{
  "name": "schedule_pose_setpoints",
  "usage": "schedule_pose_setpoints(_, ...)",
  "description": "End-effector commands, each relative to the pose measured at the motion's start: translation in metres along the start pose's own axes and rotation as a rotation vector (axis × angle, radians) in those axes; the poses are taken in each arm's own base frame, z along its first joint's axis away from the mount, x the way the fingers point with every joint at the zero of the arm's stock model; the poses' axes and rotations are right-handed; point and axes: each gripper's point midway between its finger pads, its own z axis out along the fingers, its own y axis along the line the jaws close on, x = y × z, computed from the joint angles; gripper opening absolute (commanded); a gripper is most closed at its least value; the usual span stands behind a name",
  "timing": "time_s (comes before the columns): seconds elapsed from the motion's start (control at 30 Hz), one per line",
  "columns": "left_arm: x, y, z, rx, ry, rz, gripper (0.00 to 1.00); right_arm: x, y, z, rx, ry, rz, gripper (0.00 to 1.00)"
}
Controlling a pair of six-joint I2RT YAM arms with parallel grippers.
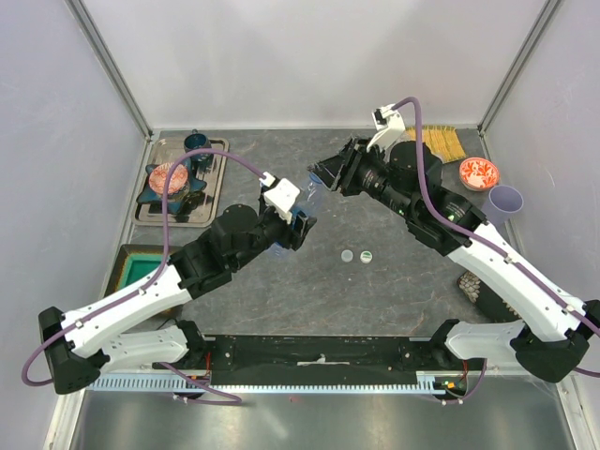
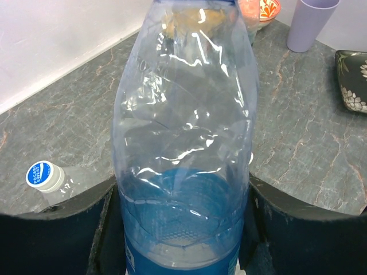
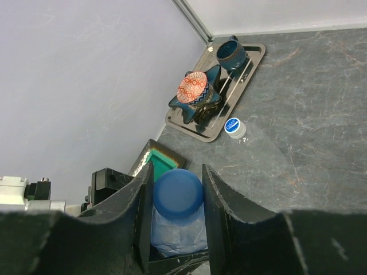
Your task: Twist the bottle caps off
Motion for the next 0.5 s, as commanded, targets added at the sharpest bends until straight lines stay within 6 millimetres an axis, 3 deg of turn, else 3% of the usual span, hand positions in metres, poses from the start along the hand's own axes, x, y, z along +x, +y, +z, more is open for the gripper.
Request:
schedule_pose_setpoints(0.0, -0.037, -0.012, -0.011, 0.077, -0.117, -0.021, 0.33, 0.019, 0.01, -0.002, -0.089, 0.087, -0.105, 0.0)
schedule_pose_setpoints(0.17, -0.061, -0.047, -0.043, 0.361, -0.179, -0.049, 0.31, 0.021, 0.031, -0.02, -0.245, 0.126, -0.255, 0.0)
schedule_pose_setpoints(0.2, -0.066, -0.067, -0.057, 0.512, -0.184, -0.071, 0.31, 0.026, 0.041, -0.027, -0.315, 0.159, -0.278, 0.0)
schedule_pose_setpoints(0.23, -0.07, -0.074, -0.066, 0.582, -0.192, -0.082, 0.31, 0.026, 0.045, -0.031, -0.341, 0.17, -0.303, 0.0)
schedule_pose_setpoints(0.27, -0.077, -0.071, -0.072, 0.616, -0.214, -0.096, 0.31, 0.029, 0.047, -0.035, -0.37, 0.188, -0.317, 0.0)
schedule_pose_setpoints(0.3, -0.079, -0.085, -0.087, 0.737, -0.205, -0.125, 0.31, 0.031, 0.05, -0.038, -0.391, 0.2, -0.328, 0.0)
schedule_pose_setpoints(0.4, -0.087, -0.092, -0.11, 0.904, -0.209, -0.163, 0.31, 0.037, 0.057, -0.051, -0.473, 0.239, -0.352, 0.0)
schedule_pose_setpoints(0.47, -0.089, -0.091, -0.117, 0.957, -0.209, -0.173, 0.31, 0.045, 0.064, -0.06, -0.537, 0.268, -0.365, 0.0)
